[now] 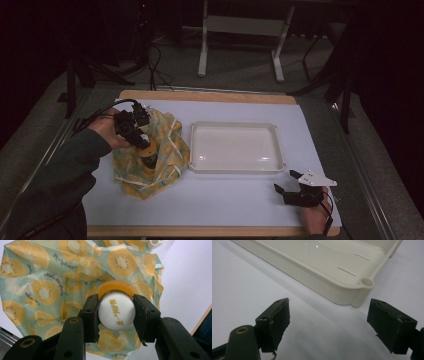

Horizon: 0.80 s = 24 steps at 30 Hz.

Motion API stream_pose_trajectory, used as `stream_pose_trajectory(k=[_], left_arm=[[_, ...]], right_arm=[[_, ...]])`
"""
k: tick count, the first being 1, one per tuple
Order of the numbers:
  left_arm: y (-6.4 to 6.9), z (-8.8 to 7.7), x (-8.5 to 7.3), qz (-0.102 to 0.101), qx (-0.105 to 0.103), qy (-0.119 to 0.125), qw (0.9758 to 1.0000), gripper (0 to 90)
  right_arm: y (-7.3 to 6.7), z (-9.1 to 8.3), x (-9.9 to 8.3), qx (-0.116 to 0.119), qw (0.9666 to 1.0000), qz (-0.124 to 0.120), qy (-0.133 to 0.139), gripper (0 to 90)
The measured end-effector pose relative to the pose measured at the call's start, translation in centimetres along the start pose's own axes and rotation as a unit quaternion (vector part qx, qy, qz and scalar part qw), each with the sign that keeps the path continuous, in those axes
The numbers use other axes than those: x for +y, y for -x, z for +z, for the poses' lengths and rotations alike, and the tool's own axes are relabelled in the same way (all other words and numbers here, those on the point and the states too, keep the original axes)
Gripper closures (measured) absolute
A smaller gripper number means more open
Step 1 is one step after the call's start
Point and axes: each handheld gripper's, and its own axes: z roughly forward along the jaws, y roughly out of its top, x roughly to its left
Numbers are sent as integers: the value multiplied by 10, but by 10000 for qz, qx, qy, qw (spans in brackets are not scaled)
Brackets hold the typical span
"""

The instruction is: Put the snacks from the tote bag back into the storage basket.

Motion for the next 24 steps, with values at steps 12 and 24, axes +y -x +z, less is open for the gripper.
stream_pose_trajectory(k=[12, 24], left_arm=[[2, -2, -1, 245, -28, -71, 9997, 589], [4, -6, -4, 285, 18, -51, 9996, 589]], right_arm=[[0, 0, 0, 2, 10000, -5, -6, 180], [0, 0, 0, -4, 10000, -9, -7, 180]])
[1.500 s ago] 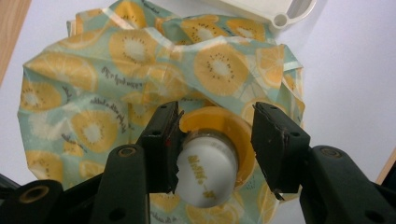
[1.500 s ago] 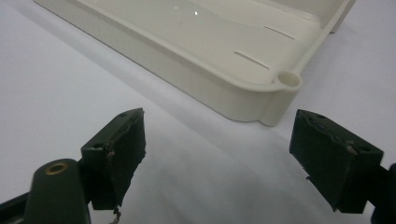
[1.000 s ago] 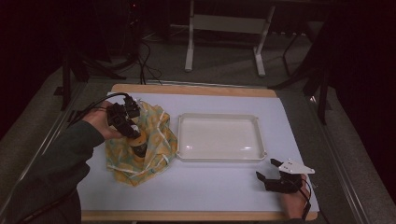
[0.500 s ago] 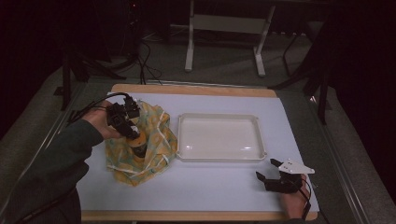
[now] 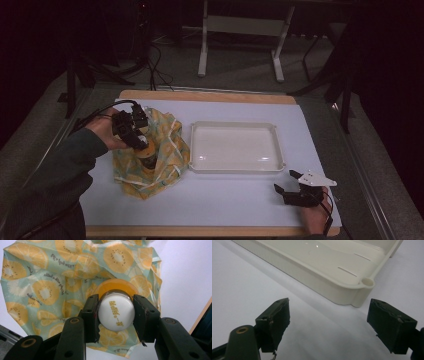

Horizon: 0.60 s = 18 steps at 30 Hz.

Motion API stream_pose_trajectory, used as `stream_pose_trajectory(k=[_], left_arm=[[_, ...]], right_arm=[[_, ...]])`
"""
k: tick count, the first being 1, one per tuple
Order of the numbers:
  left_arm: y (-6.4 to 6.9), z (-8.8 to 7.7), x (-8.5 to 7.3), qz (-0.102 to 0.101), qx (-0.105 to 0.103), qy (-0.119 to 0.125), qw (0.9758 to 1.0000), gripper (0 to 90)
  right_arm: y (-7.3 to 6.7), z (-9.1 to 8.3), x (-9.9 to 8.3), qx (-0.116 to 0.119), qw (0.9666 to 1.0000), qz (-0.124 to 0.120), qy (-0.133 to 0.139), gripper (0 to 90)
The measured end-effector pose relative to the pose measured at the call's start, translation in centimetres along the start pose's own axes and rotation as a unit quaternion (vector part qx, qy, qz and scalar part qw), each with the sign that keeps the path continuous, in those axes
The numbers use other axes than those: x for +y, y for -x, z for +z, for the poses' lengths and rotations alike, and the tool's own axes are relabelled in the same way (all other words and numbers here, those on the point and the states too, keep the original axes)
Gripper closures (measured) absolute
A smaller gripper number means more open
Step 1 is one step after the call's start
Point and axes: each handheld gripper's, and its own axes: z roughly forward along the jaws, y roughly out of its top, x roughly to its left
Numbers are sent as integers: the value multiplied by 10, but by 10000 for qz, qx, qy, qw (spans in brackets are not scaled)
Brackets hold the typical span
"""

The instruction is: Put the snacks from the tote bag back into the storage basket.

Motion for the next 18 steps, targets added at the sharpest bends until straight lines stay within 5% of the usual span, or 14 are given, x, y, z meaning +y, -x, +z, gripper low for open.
stream_pose_trajectory(k=[18], left_arm=[[2, -19, 3, 97, 95, -4, 9999, 589]], right_arm=[[0, 0, 0, 0, 10000, 5, 11, 181]])
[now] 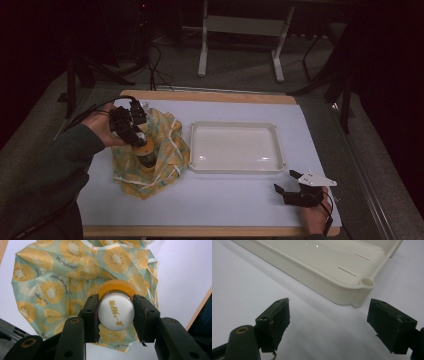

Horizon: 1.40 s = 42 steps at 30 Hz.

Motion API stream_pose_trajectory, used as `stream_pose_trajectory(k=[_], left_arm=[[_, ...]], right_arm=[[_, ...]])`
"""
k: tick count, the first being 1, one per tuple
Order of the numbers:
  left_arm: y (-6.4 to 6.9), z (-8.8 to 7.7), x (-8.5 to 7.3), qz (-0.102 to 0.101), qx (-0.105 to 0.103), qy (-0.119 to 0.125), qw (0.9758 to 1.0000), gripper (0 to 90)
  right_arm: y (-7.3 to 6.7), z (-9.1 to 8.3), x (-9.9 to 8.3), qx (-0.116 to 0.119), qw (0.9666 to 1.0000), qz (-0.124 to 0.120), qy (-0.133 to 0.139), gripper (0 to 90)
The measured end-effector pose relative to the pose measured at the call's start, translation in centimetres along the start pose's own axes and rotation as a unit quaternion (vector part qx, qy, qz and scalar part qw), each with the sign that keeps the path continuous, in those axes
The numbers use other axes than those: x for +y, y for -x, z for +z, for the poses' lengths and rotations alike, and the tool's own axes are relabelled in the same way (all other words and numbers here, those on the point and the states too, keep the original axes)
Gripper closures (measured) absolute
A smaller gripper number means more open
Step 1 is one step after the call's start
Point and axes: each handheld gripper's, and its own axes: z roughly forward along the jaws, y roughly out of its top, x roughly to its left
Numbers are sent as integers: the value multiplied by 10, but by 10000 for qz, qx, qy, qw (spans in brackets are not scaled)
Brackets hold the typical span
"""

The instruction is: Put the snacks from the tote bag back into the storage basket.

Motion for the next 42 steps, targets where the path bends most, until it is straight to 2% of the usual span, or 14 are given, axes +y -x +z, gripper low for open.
stream_pose_trajectory(k=[12, 28, 34, 42], left_arm=[[0, -19, 2, 88, 24, -13, 10000, 589], [5, -35, 6, 209, 99, 22, 9997, 590], [9, -41, 10, 327, 191, 32, 9993, 589], [11, -46, 14, 394, 170, -21, 9991, 589]], right_arm=[[0, 0, 0, 4, 10000, -4, 4, 181], [0, 0, 0, -8, 10000, -18, -9, 180], [0, 0, 0, -2, 10000, -11, 4, 180], [0, 0, 0, -7, 10000, -12, 0, 180]])
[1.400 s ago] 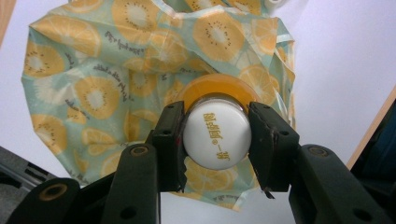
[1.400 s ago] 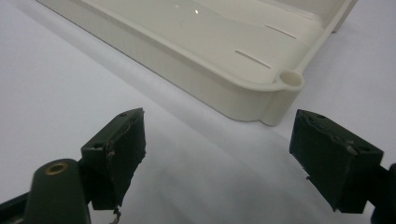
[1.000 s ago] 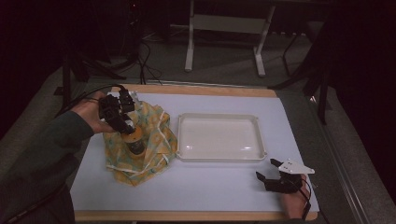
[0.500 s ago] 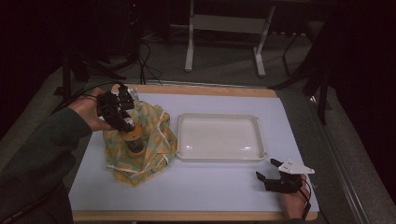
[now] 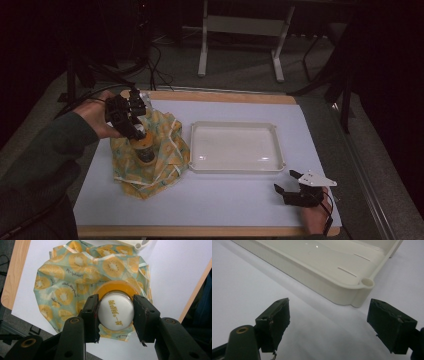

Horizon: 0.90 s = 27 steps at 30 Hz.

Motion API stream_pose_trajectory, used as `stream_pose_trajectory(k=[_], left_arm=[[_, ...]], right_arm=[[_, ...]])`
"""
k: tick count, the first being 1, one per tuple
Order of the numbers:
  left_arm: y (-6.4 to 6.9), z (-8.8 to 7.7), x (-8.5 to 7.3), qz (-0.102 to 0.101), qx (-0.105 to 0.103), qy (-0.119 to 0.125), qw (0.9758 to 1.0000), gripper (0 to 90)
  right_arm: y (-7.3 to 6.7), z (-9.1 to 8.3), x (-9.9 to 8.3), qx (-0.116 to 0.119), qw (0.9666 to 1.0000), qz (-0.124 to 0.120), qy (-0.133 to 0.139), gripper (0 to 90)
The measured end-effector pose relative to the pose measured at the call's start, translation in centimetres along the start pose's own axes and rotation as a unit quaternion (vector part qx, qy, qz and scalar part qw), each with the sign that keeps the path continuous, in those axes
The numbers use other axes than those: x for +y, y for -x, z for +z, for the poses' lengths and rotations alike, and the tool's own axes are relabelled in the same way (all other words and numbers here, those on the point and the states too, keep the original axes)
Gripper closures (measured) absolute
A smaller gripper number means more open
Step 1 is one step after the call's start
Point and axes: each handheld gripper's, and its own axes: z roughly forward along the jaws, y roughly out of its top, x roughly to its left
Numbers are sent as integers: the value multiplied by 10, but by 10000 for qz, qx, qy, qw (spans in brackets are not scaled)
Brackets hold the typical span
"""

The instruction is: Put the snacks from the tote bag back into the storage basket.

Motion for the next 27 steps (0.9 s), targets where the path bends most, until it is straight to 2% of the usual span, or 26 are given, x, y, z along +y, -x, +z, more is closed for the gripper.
stream_pose_trajectory(k=[9, 15, 19, 27], left_arm=[[4, -7, 5, 95, 32, 51, 9999, 589], [4, -12, 8, 185, -18, 103, 9998, 590], [4, -15, 8, 174, -74, 163, 9997, 589], [9, -15, 17, 266, -85, 90, 9996, 589]], right_arm=[[0, 0, 0, 3, 10000, 5, 9, 180], [0, 0, 0, -1, 10000, 1, 17, 180], [0, 0, 0, 7, 10000, 8, 14, 180], [0, 0, 0, 0, 10000, 4, 12, 180]])
